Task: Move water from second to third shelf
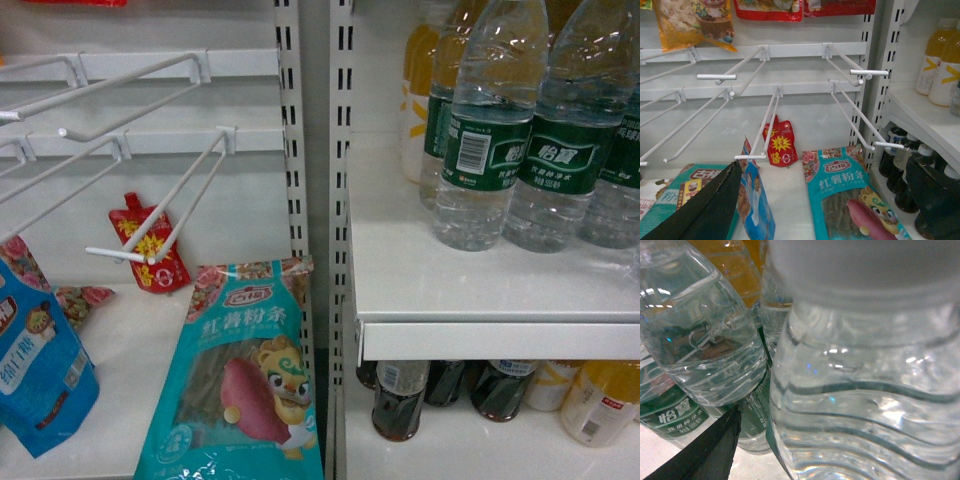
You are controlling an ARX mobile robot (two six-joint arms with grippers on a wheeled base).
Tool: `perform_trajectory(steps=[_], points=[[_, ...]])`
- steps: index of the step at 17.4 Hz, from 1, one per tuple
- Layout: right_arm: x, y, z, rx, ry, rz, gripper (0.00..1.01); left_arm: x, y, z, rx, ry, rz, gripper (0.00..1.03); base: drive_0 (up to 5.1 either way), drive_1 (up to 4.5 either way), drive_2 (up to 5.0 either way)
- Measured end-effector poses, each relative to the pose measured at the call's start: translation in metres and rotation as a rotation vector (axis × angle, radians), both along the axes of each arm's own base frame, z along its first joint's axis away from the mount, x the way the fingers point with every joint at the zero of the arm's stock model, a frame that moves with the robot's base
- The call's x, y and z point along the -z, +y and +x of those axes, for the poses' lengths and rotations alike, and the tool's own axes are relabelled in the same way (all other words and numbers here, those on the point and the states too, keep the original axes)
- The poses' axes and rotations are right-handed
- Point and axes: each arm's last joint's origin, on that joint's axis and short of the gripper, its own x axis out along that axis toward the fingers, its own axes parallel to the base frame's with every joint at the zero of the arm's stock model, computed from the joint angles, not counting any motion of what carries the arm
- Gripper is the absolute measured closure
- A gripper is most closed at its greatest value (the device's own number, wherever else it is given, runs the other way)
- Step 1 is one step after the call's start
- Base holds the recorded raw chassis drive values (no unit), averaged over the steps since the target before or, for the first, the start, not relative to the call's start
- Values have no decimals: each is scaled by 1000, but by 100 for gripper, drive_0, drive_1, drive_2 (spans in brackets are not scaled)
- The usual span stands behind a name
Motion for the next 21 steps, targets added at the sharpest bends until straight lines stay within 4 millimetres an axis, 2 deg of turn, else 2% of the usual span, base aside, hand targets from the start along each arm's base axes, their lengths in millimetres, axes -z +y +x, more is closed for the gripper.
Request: perform_trajectory(steps=[14,17,21], points=[[-4,-12,-19,-6,-20,-32,3,0,0,0,0,0,0,5,0,0,0],[-11,-11,-30,-27,-46,-33,3,0,0,0,0,0,0,5,0,0,0],[-23,-9,-64,-32,-85,-28,3,0,0,0,0,0,0,5,0,0,0]])
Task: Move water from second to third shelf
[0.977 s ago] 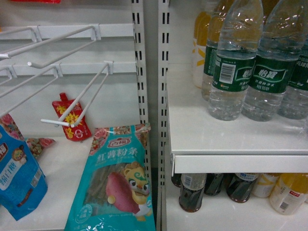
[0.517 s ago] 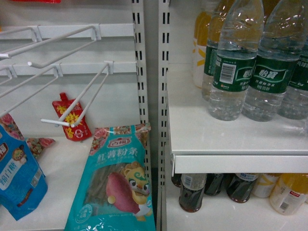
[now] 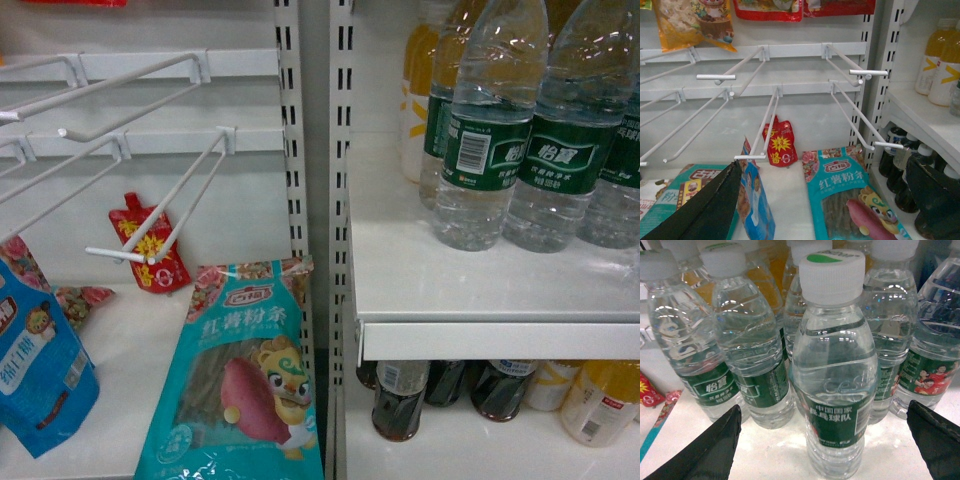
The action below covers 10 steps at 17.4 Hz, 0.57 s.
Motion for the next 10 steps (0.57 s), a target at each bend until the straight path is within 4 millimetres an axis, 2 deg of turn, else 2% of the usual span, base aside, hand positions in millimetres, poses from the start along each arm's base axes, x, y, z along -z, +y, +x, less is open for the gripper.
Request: perform_trajectory(steps=[2,3,4,6,8,10], points=[[-5,1,-27,9,-23,20,3,0,0,0,0,0,0,5,0,0,0],[-9,3,-40,48,-151,-8,10,0,0,0,0,0,0,5,0,0,0],[-4,8,-61,50,-211,-44,25,0,0,0,1,0,0,5,0,0,0],[17,9,-90,48,-196,-63,50,0,0,0,0,0,0,5,0,0,0],[30,8,-105,52,-223,-69,71,0,0,0,0,0,0,5,0,0,0],[41,8,-110,53,-246,-71,94,0,0,0,0,0,0,5,0,0,0]])
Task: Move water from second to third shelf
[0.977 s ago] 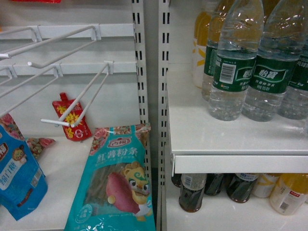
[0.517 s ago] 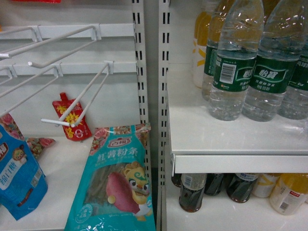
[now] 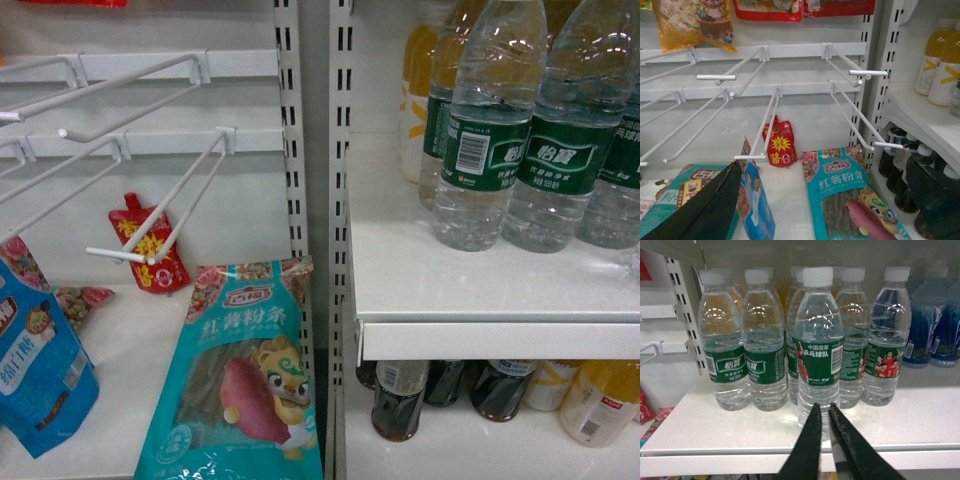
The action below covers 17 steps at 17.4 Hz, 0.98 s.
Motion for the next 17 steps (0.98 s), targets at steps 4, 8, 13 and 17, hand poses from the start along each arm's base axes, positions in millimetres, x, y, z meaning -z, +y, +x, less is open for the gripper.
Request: perform_trajectory(steps=[4,8,13,17], points=[[14,0,-8,0,14,-4,99,0,0,0,0,0,0,5,0,0,0],[22,0,-14,0,22,-4,99,0,0,0,0,0,0,5,0,0,0],[27,0,-20,0,-1,-4,99,0,0,0,0,0,0,5,0,0,0],[31,0,-26,2,37,-4,99,0,0,0,0,0,0,5,0,0,0]])
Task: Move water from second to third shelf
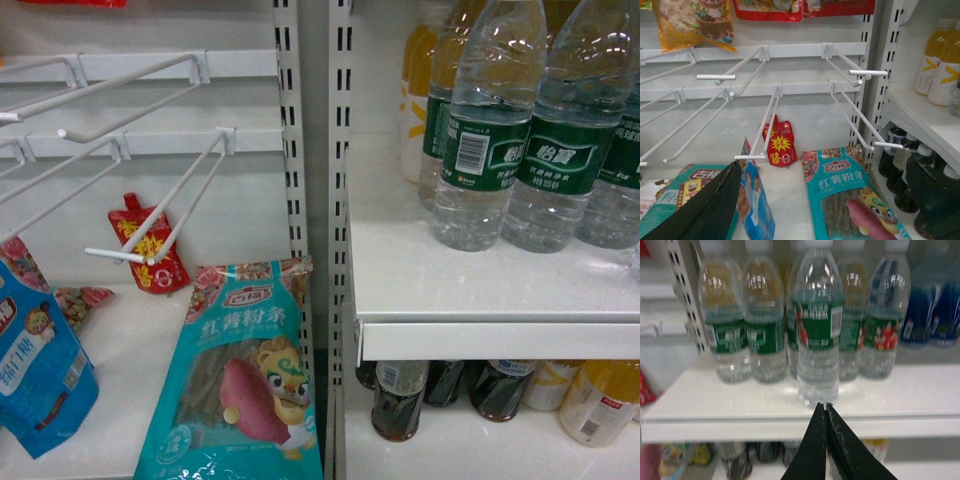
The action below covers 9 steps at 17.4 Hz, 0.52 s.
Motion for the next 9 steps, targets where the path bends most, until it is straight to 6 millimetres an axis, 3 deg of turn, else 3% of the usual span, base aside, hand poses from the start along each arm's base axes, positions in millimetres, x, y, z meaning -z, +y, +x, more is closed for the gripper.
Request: perform_trajectory(steps=[7,9], points=[[-1,0,-7,2,-26,0,99,0,0,0,0,0,0,5,0,0,0],[-1,0,-7,2,-26,-1,86,0,0,0,0,0,0,5,0,0,0]])
